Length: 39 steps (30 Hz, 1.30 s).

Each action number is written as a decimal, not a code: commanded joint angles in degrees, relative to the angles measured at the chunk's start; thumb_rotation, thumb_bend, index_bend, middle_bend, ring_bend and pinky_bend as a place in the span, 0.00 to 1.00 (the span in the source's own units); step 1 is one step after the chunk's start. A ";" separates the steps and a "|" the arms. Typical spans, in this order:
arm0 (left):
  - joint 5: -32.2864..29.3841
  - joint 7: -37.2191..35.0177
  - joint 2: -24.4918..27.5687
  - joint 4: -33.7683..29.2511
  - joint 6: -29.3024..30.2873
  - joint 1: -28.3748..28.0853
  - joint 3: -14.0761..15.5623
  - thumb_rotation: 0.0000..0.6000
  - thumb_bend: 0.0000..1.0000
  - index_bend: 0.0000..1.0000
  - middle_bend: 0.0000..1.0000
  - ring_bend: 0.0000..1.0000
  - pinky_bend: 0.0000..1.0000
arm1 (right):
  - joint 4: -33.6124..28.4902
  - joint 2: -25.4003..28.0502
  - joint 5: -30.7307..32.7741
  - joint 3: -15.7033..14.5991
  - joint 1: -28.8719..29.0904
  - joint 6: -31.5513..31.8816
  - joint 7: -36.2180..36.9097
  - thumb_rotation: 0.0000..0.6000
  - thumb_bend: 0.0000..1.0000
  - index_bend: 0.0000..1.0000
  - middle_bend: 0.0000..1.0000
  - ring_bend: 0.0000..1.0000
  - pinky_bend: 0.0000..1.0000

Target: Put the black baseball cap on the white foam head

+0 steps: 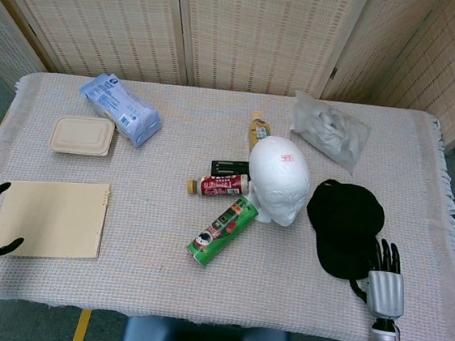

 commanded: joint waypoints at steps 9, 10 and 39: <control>-0.37 0.01 0.07 0.03 0.02 0.05 -0.28 1.00 0.17 0.14 0.04 0.00 0.04 | 0.75 -0.80 0.67 0.50 1.58 -0.60 -0.02 1.00 0.16 0.46 0.06 0.00 0.00; -0.41 -0.01 0.08 0.04 0.06 0.06 -0.32 1.00 0.17 0.14 0.04 0.00 0.04 | 0.76 -0.84 0.74 0.58 1.70 -0.55 0.06 1.00 0.16 0.46 0.06 0.00 0.00; -0.93 0.03 0.15 0.09 0.84 0.37 -1.07 1.00 0.17 0.14 0.05 0.00 0.04 | -4.25 1.58 2.97 3.62 5.77 2.34 1.75 1.00 0.43 0.50 0.08 0.00 0.00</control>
